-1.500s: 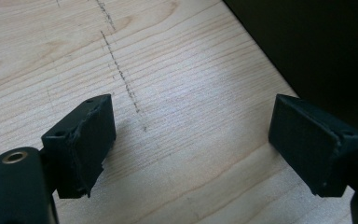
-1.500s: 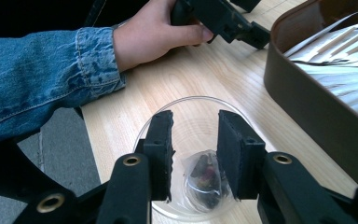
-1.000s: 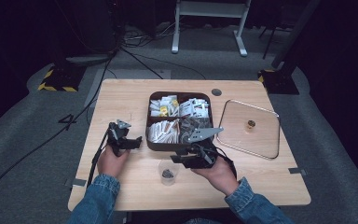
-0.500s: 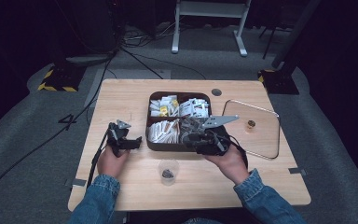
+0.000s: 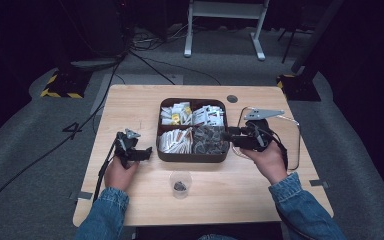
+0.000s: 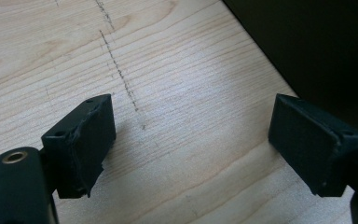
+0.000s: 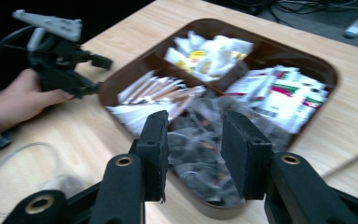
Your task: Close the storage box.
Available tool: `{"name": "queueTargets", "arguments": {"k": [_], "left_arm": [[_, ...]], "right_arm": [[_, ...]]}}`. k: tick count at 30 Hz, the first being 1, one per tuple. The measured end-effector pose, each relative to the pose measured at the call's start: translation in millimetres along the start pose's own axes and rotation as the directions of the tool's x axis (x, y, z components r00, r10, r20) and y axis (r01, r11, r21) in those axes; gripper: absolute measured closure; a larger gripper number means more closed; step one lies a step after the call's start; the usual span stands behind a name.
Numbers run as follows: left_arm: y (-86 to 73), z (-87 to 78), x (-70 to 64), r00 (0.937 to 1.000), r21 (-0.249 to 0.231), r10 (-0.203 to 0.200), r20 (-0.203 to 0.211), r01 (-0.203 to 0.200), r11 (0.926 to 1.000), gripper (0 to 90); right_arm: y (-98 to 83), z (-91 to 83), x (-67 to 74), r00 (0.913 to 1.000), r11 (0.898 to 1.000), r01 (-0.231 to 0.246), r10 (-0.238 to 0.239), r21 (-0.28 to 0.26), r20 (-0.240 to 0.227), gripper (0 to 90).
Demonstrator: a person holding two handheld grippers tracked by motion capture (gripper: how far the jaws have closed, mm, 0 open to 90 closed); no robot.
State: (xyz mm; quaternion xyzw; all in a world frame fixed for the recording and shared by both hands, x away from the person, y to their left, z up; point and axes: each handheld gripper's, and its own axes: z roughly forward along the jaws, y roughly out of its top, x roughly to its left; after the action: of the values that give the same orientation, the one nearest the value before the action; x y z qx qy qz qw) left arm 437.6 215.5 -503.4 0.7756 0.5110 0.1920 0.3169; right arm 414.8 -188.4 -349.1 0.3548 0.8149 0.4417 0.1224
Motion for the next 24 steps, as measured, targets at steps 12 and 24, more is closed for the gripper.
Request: {"name": "queueTargets", "arguments": {"k": [12, 24], "left_arm": [[0.1, 0.1, 0.2, 1.0, 0.001, 0.002, 0.002, -0.002, 1.0, 15.1], [0.3, 0.5, 0.7, 0.9996, -0.003, -0.02, -0.021, 0.02, 0.9998, 14.8]], "right_arm": [[-8.5, -3.8, -48.0, 0.9897, 0.995, -0.097, 0.095, 0.014, 0.106, 57.6], [-23.9, 3.3, -94.1, 0.967, 0.988, -0.15, 0.138, 0.043, 0.214, 51.6]]}}
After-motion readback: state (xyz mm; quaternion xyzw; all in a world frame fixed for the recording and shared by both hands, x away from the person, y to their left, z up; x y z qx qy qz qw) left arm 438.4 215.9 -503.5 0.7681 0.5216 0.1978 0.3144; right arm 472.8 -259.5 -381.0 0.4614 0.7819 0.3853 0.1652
